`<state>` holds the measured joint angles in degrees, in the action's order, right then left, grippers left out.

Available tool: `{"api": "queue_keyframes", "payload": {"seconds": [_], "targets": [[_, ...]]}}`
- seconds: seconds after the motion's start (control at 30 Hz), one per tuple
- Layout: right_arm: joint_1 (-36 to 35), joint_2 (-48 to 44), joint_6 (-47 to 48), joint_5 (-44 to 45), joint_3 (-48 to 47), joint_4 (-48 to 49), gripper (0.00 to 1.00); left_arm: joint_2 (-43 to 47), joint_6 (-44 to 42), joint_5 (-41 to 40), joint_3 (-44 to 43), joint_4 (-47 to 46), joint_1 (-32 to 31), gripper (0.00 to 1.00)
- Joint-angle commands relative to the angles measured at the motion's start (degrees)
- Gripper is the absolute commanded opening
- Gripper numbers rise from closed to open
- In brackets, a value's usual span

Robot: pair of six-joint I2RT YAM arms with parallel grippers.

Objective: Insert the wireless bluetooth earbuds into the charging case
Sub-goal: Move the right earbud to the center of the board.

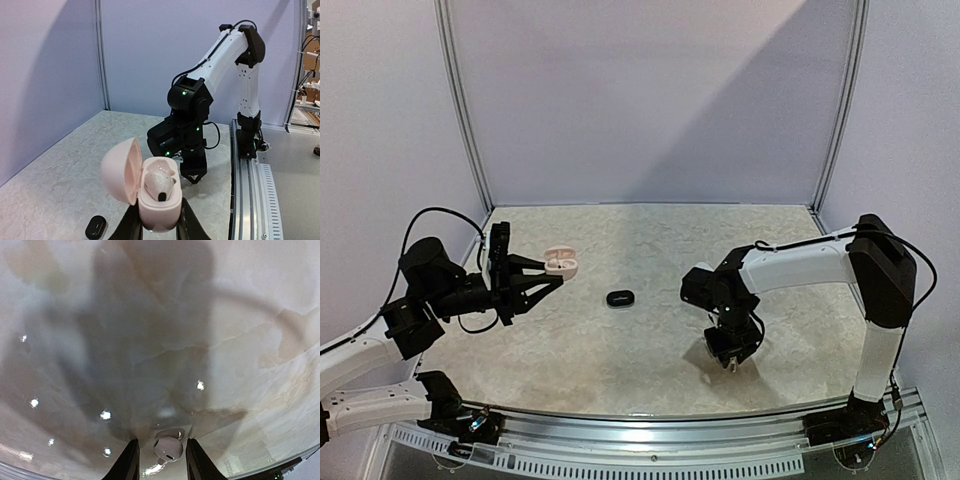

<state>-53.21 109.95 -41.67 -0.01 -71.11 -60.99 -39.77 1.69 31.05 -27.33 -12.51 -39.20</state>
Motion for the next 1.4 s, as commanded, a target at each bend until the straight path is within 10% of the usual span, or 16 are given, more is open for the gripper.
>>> {"api": "queue_keyframes", "payload": {"seconds": [0.0,0.77,1.37], "targets": [[0.91,0.13,-1.04,1.06,1.47,6.74,0.33,0.25,-0.72,0.33,0.45,0.47,0.71,0.0],[1.27,-0.58,-0.68,-0.34,2.14,4.63,0.13,0.3,-1.61,0.16,0.52,1.09,0.79,0.0],[-5.44,9.35,0.22,-10.55,-9.88,22.89,0.13,0.31,-1.61,-0.06,0.09,1.34,0.88,0.0]]}}
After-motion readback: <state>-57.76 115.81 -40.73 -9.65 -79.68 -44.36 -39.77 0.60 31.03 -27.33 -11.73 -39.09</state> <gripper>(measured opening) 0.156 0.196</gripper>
